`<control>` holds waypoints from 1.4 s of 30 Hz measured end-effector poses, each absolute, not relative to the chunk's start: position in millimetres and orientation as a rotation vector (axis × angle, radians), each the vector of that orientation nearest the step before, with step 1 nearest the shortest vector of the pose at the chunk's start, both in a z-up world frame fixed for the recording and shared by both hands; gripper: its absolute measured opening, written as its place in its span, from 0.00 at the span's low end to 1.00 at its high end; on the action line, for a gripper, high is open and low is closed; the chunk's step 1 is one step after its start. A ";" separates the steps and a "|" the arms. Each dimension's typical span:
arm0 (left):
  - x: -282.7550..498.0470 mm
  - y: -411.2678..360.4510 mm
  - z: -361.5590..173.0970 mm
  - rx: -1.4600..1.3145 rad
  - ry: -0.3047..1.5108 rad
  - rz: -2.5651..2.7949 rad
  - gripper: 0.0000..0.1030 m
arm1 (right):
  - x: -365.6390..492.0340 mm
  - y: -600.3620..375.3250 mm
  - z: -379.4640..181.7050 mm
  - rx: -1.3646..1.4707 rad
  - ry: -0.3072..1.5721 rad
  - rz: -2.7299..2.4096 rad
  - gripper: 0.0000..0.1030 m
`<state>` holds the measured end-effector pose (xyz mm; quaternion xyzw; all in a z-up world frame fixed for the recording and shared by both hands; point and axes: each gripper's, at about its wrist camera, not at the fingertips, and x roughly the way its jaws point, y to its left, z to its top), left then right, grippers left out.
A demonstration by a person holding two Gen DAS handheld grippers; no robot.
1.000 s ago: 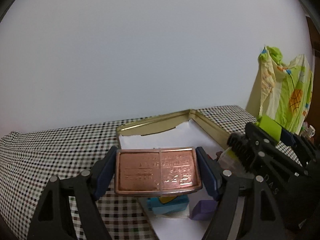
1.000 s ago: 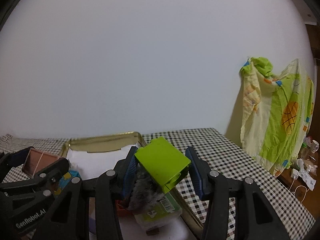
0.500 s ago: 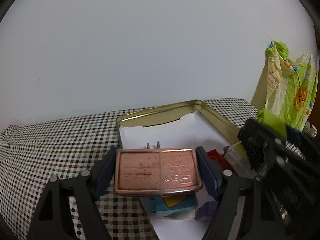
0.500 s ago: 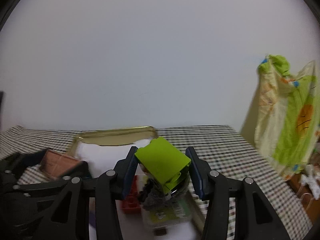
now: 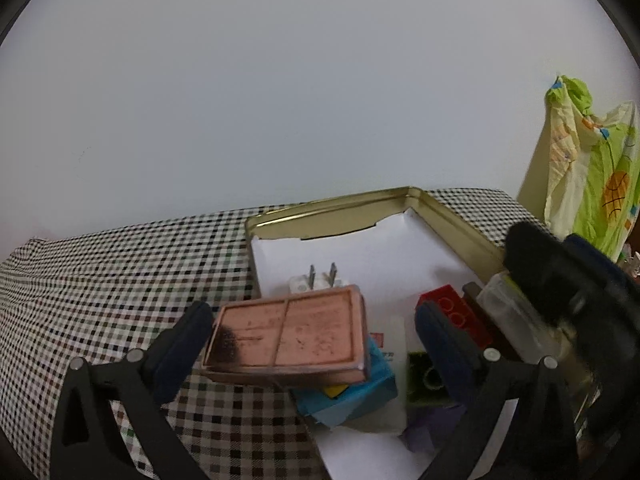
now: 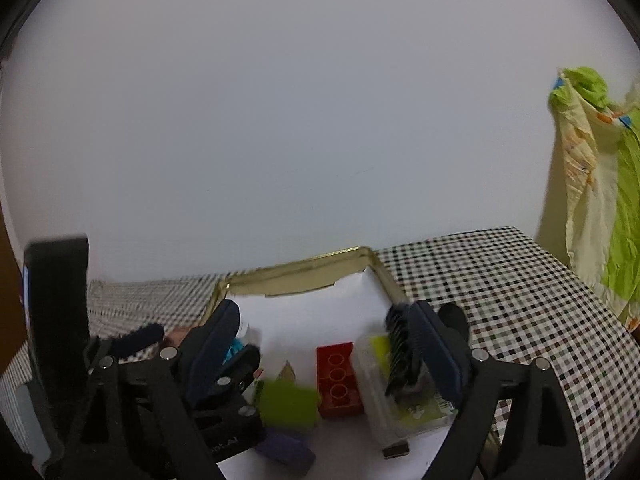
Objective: Organize rigid objects
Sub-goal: 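Lower the copper box and green block into the tin and open both grippers, then withdraw both tools from the tin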
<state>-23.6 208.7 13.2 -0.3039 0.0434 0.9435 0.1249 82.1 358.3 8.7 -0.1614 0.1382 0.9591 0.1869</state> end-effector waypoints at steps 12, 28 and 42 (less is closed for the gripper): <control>2.0 199.3 16.6 -0.668 0.200 2.848 1.00 | 95.9 348.9 12.7 -0.330 0.325 2.628 0.87; 14.8 181.3 18.3 -0.621 0.139 2.852 1.00 | 117.6 306.3 15.8 -0.174 0.068 2.494 0.93; 43.0 175.3 19.8 -0.544 0.182 2.828 1.00 | 150.5 305.6 16.3 -0.134 0.207 2.434 0.93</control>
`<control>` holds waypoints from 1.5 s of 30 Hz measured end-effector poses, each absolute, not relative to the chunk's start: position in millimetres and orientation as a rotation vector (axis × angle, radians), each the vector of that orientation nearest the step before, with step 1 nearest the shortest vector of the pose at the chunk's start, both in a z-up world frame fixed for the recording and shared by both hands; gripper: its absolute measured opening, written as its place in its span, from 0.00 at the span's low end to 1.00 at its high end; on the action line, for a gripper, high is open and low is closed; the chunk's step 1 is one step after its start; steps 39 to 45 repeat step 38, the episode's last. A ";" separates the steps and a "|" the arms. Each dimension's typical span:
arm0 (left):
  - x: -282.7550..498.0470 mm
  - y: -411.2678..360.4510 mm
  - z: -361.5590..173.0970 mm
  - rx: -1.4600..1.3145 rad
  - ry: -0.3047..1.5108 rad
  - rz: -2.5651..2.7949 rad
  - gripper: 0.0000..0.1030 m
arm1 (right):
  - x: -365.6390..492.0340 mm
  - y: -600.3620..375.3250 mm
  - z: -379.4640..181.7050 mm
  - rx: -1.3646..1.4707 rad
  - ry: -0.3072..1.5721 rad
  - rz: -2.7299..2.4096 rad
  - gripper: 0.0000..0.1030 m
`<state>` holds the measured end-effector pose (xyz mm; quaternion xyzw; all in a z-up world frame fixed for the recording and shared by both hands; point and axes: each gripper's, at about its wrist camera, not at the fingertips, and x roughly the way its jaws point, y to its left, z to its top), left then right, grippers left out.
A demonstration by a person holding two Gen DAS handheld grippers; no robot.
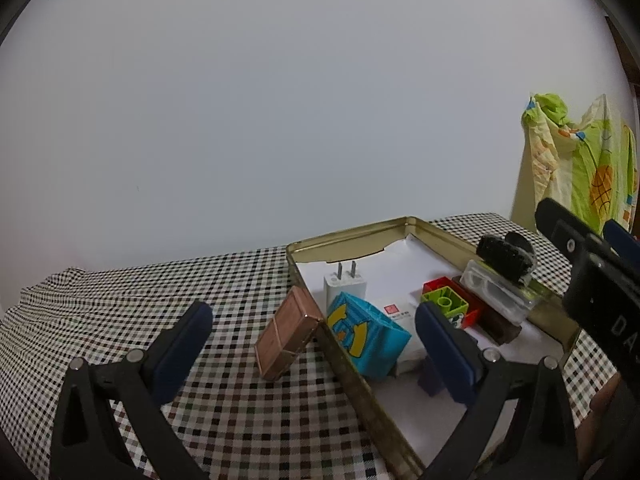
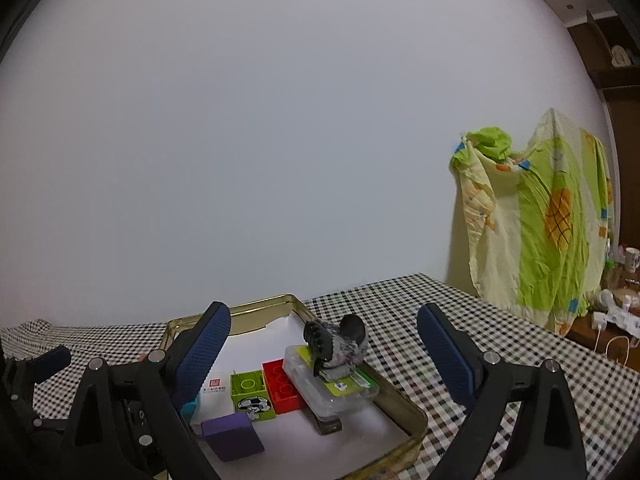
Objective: Organize rigid objects
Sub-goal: 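Withdraw both tools from the tin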
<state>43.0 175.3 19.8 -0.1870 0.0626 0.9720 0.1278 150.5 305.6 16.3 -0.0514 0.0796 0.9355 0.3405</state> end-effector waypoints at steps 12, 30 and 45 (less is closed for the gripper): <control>51.6 169.9 21.7 -0.491 0.168 2.852 1.00 | 179.8 267.6 25.0 0.044 0.038 2.369 0.97; 51.7 156.2 21.2 -0.484 0.103 2.850 1.00 | 177.5 255.1 25.3 0.061 -0.023 2.375 0.97; 48.5 152.4 20.9 -0.509 0.083 2.852 1.00 | 175.5 256.0 26.0 0.060 -0.018 2.355 0.97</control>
